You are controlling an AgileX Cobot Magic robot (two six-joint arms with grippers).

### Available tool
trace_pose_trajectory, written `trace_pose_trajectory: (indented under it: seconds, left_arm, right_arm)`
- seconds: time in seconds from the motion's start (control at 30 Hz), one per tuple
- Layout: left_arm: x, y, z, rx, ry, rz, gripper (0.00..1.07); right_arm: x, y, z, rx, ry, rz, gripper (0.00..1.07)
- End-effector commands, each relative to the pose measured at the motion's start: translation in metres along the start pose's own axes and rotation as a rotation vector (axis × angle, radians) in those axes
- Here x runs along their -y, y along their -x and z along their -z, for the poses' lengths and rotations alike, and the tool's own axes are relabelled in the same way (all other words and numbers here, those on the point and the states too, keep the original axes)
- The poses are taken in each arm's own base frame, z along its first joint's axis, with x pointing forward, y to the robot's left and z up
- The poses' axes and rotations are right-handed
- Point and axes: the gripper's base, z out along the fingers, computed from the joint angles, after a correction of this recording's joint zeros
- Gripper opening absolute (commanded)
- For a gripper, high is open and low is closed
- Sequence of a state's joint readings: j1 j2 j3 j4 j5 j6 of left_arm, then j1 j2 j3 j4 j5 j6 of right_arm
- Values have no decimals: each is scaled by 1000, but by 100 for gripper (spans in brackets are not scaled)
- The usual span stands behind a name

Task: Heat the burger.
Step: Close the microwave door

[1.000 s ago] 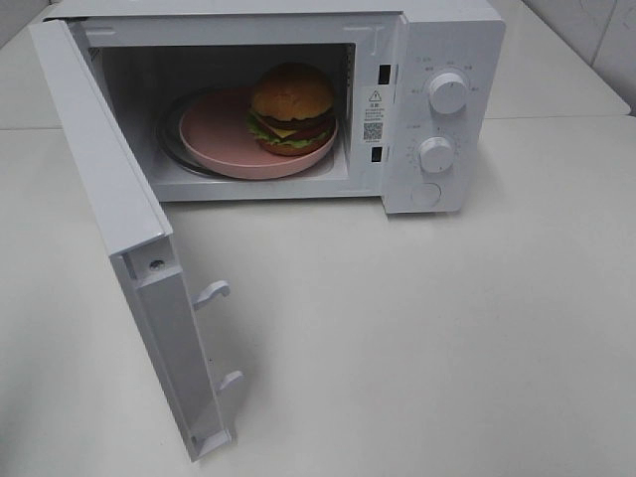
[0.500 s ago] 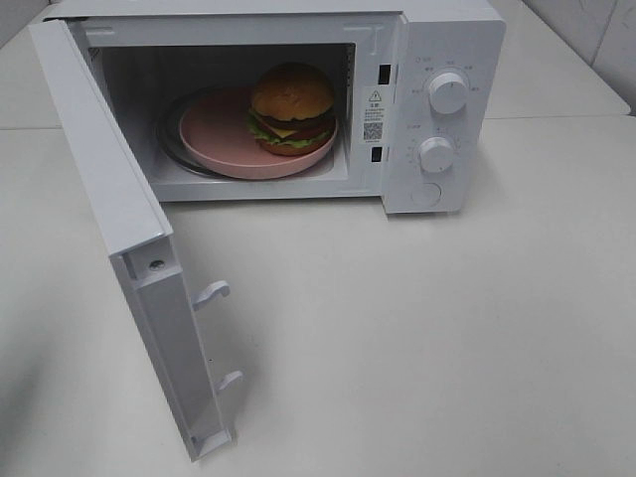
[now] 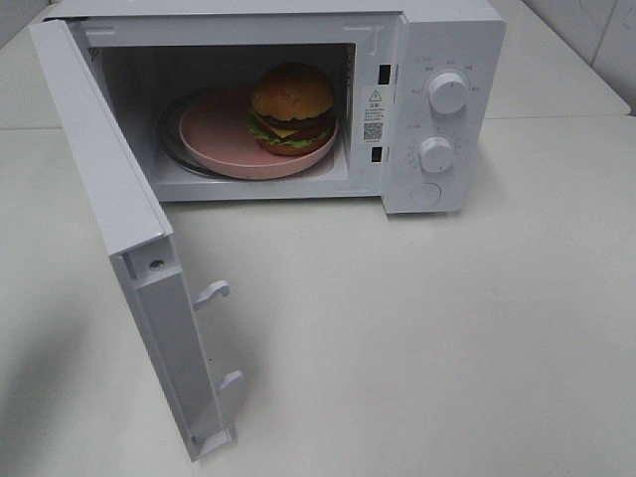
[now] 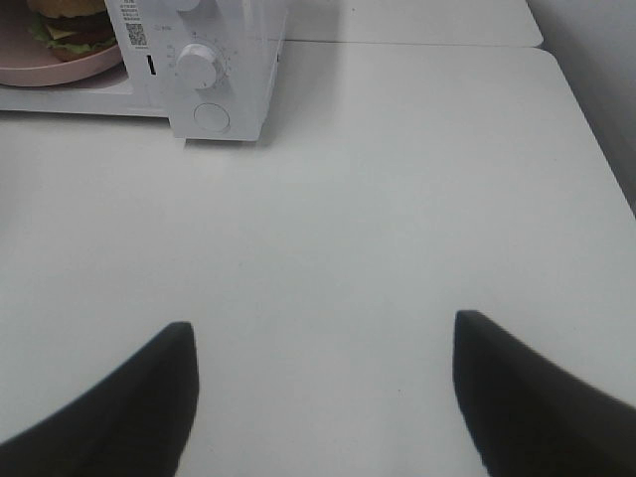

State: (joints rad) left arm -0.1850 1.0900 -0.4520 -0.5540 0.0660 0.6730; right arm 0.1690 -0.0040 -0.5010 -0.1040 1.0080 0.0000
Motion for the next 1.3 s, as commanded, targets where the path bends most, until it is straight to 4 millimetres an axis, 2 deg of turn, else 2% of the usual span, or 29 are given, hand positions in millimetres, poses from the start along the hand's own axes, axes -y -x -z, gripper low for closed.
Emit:
trace_pose_trajectory:
  seconds: [0.03, 0.1, 0.2, 0.33, 0.47, 0.63, 0.7, 1.0, 1.2, 1.3]
  left_arm:
    - [9, 2, -12, 25, 0, -35, 0]
    - [24, 0, -32, 29, -7, -88, 0]
    - [28, -1, -37, 22, -16, -99, 0]
    - [48, 0, -59, -23, -70, -142, 0]
    - [60, 7, -73, -33, -99, -163, 0]
    - [67, 13, -81, -30, -114, -173, 0]
    - [72, 27, -92, -10, -120, -174, 0]
    - [78, 57, -114, 47, -117, -164, 0]
    - [83, 72, -133, 67, -120, -160, 0]
    - [84, 76, -135, 73, -121, -159, 0]
  right_arm:
    - [0, -1, 3, 36, 1, -1, 68]
    - [0, -1, 3, 36, 1, -1, 68]
    - [0, -1, 3, 36, 1, -1, 68]
    - [0, -1, 3, 36, 1, -1, 68]
    - [0, -1, 3, 36, 1, -1, 68]
    - [0, -1, 3, 36, 1, -1, 68]
    - [0, -1, 3, 36, 1, -6, 68]
    - [0, -1, 3, 36, 1, -6, 68]
    - [0, -1, 3, 36, 1, -6, 68]
    - [0, -1, 3, 36, 1, -6, 68]
